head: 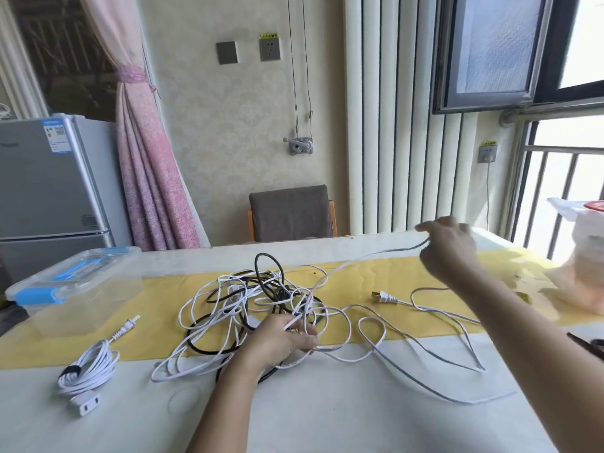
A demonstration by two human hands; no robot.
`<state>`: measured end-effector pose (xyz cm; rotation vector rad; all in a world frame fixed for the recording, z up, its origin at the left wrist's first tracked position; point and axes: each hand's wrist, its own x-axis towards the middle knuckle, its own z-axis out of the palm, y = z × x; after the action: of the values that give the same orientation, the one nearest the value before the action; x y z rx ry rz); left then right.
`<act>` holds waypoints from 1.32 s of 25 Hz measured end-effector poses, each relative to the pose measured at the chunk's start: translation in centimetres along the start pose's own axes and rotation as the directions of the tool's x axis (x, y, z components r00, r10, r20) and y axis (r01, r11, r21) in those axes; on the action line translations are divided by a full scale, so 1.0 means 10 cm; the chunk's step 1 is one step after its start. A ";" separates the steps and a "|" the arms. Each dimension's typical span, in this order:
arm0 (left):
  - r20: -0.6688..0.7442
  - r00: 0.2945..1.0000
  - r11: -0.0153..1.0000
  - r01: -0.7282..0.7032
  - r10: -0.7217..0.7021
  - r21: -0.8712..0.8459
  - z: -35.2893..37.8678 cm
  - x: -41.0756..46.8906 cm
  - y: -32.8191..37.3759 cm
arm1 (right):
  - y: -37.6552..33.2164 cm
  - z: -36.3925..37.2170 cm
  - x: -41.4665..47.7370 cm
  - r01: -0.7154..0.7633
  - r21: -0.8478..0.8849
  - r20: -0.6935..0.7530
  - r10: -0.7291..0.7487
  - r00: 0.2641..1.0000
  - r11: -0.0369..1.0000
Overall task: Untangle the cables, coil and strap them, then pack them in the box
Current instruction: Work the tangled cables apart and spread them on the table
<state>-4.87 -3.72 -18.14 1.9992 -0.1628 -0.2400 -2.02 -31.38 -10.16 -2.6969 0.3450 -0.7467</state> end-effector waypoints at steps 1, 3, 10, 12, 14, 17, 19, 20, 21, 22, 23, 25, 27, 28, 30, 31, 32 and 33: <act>-0.018 1.000 1.000 0.006 -0.006 0.017 0.01 0.01 0.00 | -0.12 0.08 -0.10 0.169 -0.119 0.043 -0.165 0.985 0.978; -0.038 0.999 0.999 -0.015 0.016 0.041 0.01 0.01 0.02 | -0.41 0.24 -0.32 0.524 -0.185 0.158 -0.501 0.851 0.831; -0.017 0.978 0.975 -0.207 0.209 0.075 0.00 -0.01 0.05 | -0.81 0.50 -0.64 0.818 0.012 0.374 -0.761 0.530 0.575; -0.041 0.975 0.974 -0.215 0.218 0.066 -0.03 0.03 0.01 | -0.78 0.41 -0.61 0.691 0.099 0.486 -0.641 0.594 0.716; -0.072 0.973 0.972 -0.211 0.219 0.103 -0.04 0.05 -0.03 | -0.73 0.29 -0.60 0.574 0.223 0.559 -0.586 0.586 0.788; -0.080 0.978 0.962 -0.171 0.192 0.215 -0.05 0.06 -0.08 | -0.71 0.10 -0.53 0.462 0.355 0.481 -0.582 0.655 0.813; -0.122 0.979 0.953 -0.124 0.163 0.277 -0.12 0.07 -0.12 | -0.63 -0.07 -0.36 0.368 0.443 0.257 -0.509 0.821 0.818; -0.175 0.974 0.954 -0.088 0.143 0.288 -0.17 0.08 -0.14 | -0.56 -0.20 -0.24 0.250 0.575 0.099 -0.370 0.924 0.779; -0.246 0.961 0.956 -0.048 0.123 0.290 -0.24 0.08 -0.15 | -0.47 -0.38 -0.12 0.119 0.743 -0.026 -0.150 0.988 0.658; -0.329 0.938 0.959 -0.009 0.106 0.284 -0.30 0.07 -0.14 | -0.34 -0.56 0.00 0.050 0.856 -0.102 0.072 0.992 0.515; -0.402 0.912 0.969 0.018 0.085 0.245 -0.34 0.06 -0.13 | -0.17 -0.72 0.10 0.020 0.899 -0.139 0.240 0.961 0.437; -0.438 0.898 0.997 -0.004 0.036 0.074 -0.35 0.04 -0.08 | 0.14 -0.84 0.23 -0.059 0.867 -0.161 0.392 0.906 0.495; -0.357 0.934 0.992 -0.061 0.018 -0.111 -0.30 0.00 0.01 | 0.32 -0.74 0.27 -0.183 0.704 -0.123 0.371 0.920 0.687; -0.307 0.952 0.981 -0.078 0.020 -0.178 -0.26 -0.03 0.06 | 0.37 -0.64 0.25 -0.235 0.539 -0.090 0.333 0.938 0.808; -0.223 0.974 0.948 -0.106 0.038 -0.299 -0.20 -0.06 0.13 | 0.32 -0.41 0.12 -0.213 0.144 -0.013 0.217 0.976 0.966; -0.190 0.981 0.933 -0.113 0.049 -0.342 -0.18 -0.08 0.15 | 0.21 -0.34 0.02 -0.107 0.037 0.009 0.107 0.994 0.994; -0.168 0.984 0.925 -0.121 0.063 -0.361 -0.17 -0.10 0.18 | 0.04 -0.31 -0.09 0.023 0.063 0.007 -0.023 1.000 0.998; -0.156 0.985 0.923 -0.129 0.076 -0.363 -0.15 -0.11 0.19 | -0.13 -0.30 -0.20 0.168 0.160 0.002 -0.171 0.985 0.973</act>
<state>-5.60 -2.97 -15.70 1.6158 -0.1223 -0.0562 -5.10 -30.29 -8.13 -2.6018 0.0477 -0.7644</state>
